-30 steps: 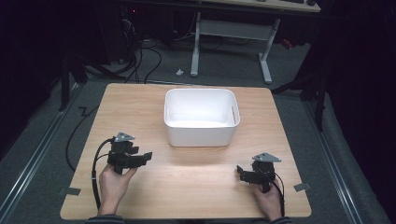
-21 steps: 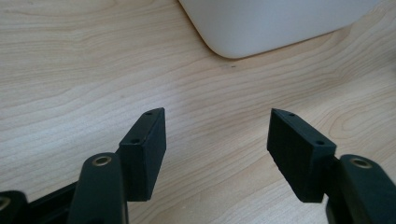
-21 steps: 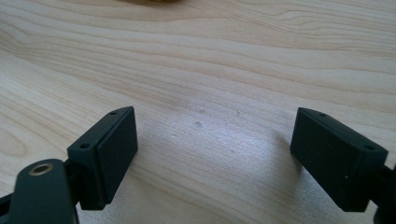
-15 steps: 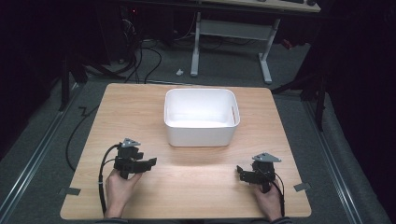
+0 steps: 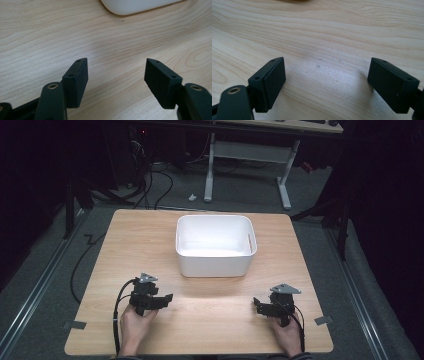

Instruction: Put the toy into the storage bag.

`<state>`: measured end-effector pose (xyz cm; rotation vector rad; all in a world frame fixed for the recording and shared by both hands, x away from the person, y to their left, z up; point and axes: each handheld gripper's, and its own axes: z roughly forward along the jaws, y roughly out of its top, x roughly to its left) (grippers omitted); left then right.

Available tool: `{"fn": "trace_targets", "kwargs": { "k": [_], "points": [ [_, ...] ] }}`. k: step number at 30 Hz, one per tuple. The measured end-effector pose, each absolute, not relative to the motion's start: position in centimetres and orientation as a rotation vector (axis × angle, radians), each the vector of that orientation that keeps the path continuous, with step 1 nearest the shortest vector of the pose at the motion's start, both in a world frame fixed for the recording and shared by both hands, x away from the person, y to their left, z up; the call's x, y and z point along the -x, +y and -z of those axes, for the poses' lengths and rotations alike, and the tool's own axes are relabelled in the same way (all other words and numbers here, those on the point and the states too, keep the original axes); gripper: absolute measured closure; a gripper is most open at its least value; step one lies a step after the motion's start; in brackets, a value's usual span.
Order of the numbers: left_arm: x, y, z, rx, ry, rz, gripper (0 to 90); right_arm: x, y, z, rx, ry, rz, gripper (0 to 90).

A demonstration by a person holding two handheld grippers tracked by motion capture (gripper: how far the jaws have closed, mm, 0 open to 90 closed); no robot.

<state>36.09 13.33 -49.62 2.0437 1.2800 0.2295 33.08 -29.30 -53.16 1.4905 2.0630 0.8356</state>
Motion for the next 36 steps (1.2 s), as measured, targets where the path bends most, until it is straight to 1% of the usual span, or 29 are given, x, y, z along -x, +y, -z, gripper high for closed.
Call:
{"fn": "trace_targets", "kwargs": {
  "k": [8,15,20,28,36],
  "points": [
    [-35.8,12.5,50.3,-2.056,1.259,-0.286,35.8,-33.1,-29.3,53.2,-1.491,2.063,-0.836,14.7],
    [-35.8,11.8,51.3,-2.066,1.253,-0.258,34.7,-33.1,-29.3,53.2,-1.490,2.063,-0.836,14.7],
    [-35.7,11.0,51.7,-2.085,1.240,-0.279,34.1,-33.1,-29.3,53.2,-1.491,2.062,-0.836,14.7],
    [-35.5,10.1,52.2,-2.107,1.214,-0.327,33.2,-33.1,-29.3,53.2,-1.491,2.063,-0.836,14.7],
    [-34.9,9.0,52.8,-2.127,1.162,-0.428,29.1,-33.1,-29.3,53.2,-1.490,2.063,-0.836,14.7]
  ]
}}
